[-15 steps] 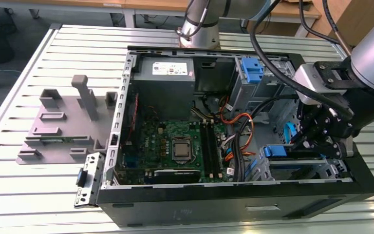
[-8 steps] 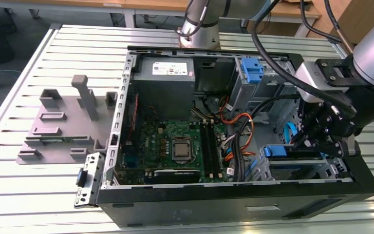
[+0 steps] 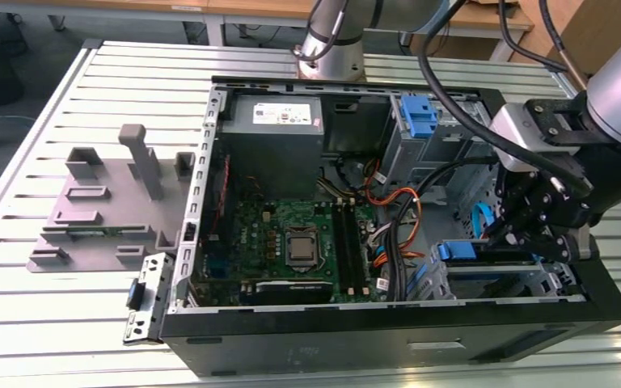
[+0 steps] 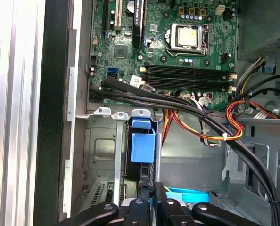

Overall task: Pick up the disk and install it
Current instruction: 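Insert the first disk wire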

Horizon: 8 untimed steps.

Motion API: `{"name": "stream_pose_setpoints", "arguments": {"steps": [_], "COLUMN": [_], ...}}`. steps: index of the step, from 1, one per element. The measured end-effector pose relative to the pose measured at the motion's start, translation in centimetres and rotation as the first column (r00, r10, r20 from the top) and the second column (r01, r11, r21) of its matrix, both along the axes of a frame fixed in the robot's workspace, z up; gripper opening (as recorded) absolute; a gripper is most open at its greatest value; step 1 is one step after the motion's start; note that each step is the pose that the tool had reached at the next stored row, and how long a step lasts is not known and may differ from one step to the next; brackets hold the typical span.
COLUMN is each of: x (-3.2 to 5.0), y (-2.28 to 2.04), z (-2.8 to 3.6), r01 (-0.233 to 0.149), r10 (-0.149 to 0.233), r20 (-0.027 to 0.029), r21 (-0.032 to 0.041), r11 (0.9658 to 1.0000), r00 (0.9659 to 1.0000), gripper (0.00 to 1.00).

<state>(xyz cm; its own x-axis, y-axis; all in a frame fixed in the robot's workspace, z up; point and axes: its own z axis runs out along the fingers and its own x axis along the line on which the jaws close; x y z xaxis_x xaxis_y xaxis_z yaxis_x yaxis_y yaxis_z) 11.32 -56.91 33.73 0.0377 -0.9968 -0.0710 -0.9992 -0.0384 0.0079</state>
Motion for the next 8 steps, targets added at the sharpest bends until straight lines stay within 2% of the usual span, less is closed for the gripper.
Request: {"name": "stream_pose_setpoints", "arguments": {"steps": [8], "x": [0.00], "y": [0.00], "z": [-0.19], "r01": [0.000], "r10": [0.000], "r20": [0.0000], "r21": [0.0001], "r11": [1.0000], "r00": [1.0000], "gripper": [0.16]}}
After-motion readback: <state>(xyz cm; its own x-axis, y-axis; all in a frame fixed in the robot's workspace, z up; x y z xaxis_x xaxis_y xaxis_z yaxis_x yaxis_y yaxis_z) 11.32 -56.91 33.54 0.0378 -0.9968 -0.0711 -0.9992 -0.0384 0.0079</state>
